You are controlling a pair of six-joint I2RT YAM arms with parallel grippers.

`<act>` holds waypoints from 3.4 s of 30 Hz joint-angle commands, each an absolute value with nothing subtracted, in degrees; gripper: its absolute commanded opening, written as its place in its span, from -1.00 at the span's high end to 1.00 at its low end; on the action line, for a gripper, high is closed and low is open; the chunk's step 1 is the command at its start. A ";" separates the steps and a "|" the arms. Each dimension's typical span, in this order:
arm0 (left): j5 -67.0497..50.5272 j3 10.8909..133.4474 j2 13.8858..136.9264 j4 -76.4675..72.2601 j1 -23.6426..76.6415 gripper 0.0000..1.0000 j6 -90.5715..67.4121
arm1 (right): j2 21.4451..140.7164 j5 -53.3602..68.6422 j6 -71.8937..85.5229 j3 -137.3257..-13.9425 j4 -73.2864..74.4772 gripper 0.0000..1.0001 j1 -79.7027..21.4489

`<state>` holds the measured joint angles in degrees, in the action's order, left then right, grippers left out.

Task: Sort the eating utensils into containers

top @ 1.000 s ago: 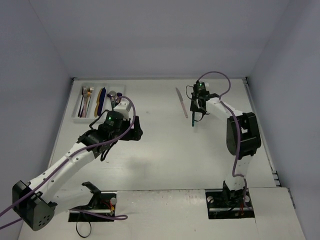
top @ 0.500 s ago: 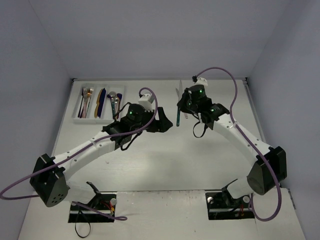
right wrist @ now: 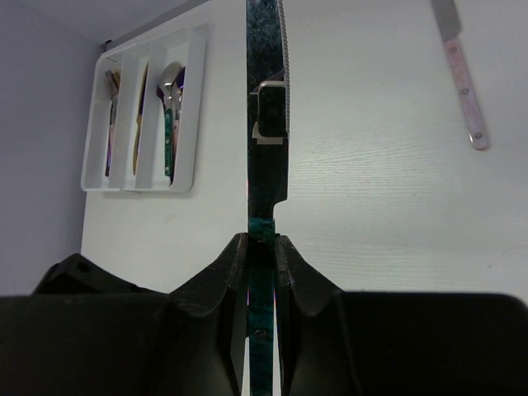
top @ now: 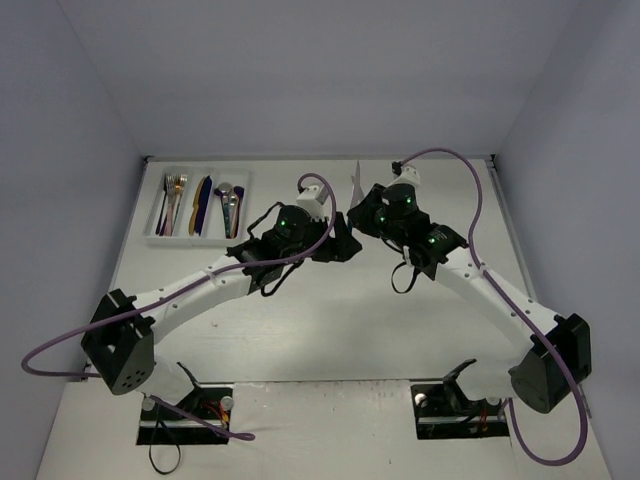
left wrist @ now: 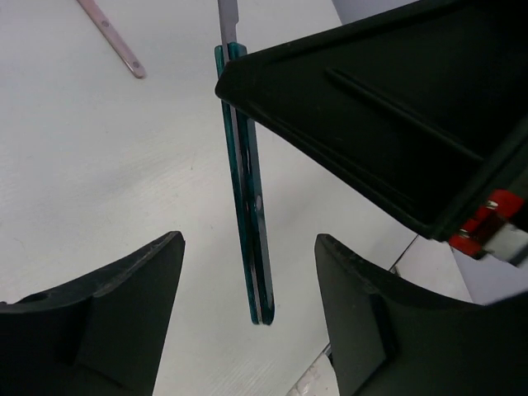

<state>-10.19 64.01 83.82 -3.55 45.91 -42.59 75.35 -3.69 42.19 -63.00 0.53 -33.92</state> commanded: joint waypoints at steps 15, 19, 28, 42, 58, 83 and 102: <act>-2.03 64.30 79.66 -4.99 46.62 1.00 -41.73 | 73.86 -3.60 43.32 -61.71 -6.68 0.14 -34.97; -0.66 63.01 78.39 -1.39 44.11 1.00 -40.54 | 74.18 -4.72 41.22 -61.87 -6.36 -0.25 -34.34; -5.60 59.49 73.33 9.24 23.99 1.00 -32.22 | 72.47 -1.83 34.61 -60.52 -1.43 -0.59 -23.49; -12.21 80.31 95.06 23.34 -4.12 1.00 -9.85 | 73.74 0.26 29.27 -57.48 -1.05 -0.59 -19.86; -11.12 96.03 115.33 29.27 -7.71 0.60 -4.96 | 73.07 4.37 27.38 -54.34 -0.79 -0.59 -17.40; -8.44 74.78 74.17 24.27 -5.06 -0.49 -15.40 | 106.54 0.19 11.75 -79.59 2.35 -0.39 -18.36; 0.72 52.16 52.52 26.41 9.99 -0.56 -12.69 | 126.34 -4.61 5.06 -95.31 3.75 0.05 -21.36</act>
